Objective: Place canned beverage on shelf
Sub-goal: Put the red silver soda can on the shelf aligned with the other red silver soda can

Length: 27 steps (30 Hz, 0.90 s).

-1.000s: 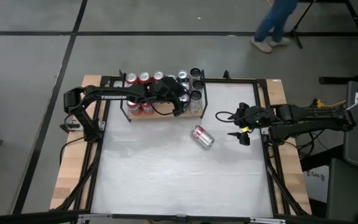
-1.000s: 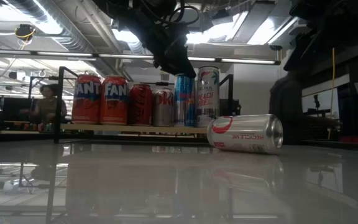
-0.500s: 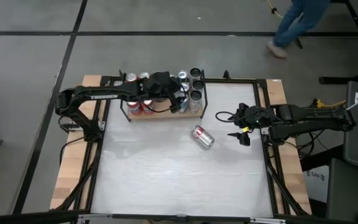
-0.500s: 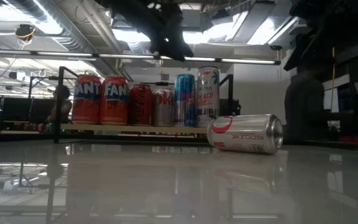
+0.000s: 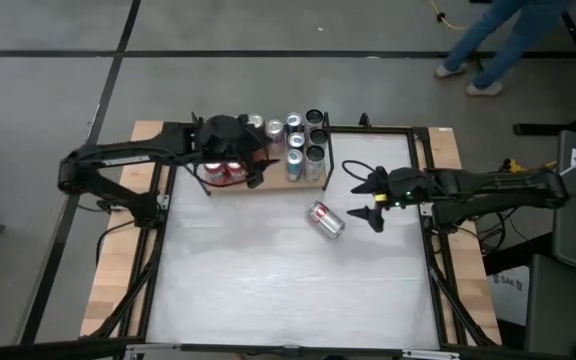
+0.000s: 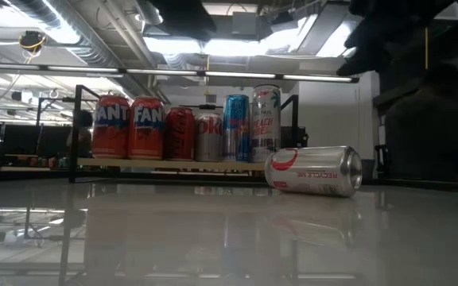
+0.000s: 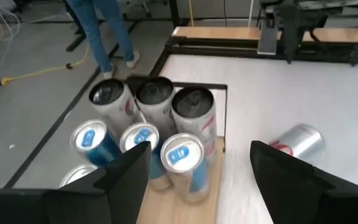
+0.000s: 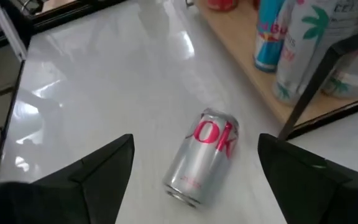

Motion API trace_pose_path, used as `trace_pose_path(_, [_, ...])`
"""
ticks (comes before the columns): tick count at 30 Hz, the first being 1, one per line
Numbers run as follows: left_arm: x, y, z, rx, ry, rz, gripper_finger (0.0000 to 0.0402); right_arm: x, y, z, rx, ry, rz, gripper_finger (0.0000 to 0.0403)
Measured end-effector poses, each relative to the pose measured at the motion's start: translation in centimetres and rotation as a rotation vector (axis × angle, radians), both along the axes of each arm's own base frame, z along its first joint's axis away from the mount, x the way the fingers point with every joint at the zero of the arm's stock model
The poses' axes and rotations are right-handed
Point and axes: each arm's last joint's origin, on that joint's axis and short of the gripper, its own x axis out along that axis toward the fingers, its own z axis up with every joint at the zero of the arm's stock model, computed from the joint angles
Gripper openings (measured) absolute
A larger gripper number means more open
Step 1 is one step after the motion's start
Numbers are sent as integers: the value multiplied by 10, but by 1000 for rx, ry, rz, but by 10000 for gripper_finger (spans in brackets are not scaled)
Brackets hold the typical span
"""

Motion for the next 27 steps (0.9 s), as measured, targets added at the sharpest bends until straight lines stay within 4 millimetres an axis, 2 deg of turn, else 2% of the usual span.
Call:
trace_pose_path(6, [-17, -11, 10, 2, 5, -16, 266, 19, 0, -14, 73, 47, -98, 333])
trace_pose_path(13, [-20, -19, 4, -74, 60, -7, 266, 40, 1, -37, 122, 145, -151, 333])
trace_pose_path(21, [-19, -30, -3, -127, 111, -16, 266, 59, 19, -57, 91, 176, -174, 333])
trace_pose_path(27, [-19, -41, -5, -149, 127, -41, 266, 65, 33, -71, 48, 210, -232, 333])
